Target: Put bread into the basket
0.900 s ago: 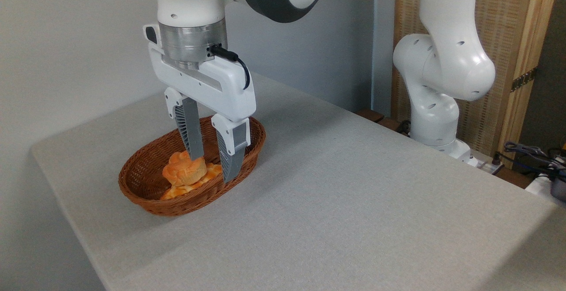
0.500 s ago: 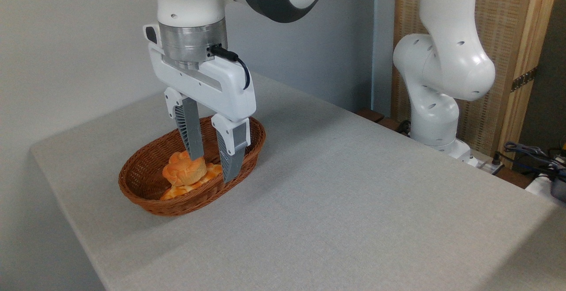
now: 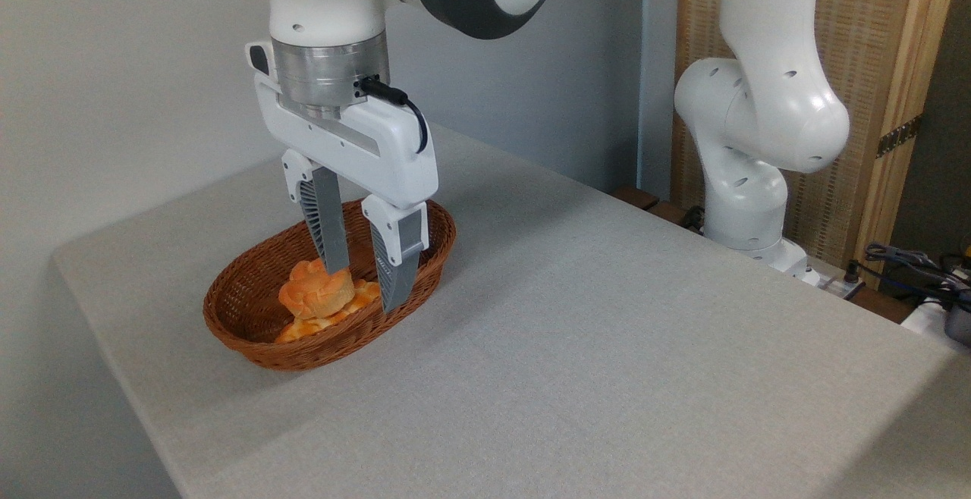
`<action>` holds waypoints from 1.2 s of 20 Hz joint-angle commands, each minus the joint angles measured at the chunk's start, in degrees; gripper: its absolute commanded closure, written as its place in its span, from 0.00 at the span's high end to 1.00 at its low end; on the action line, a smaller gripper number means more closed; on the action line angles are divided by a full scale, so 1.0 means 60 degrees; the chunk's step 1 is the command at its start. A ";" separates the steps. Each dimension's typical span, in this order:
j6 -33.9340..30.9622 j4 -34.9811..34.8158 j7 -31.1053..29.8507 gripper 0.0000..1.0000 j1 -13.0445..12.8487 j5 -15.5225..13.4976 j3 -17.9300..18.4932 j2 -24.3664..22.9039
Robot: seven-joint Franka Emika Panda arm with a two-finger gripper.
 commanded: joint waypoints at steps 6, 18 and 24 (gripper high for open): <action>0.0693 -0.0301 -0.0235 1.00 -0.0172 -0.1025 -0.0667 0.0159; 0.1515 -0.0286 -0.0250 1.00 -0.0552 -0.1159 -0.1532 0.1287; 0.1632 -0.0286 -0.0250 1.00 -0.0611 -0.0851 -0.1532 0.1551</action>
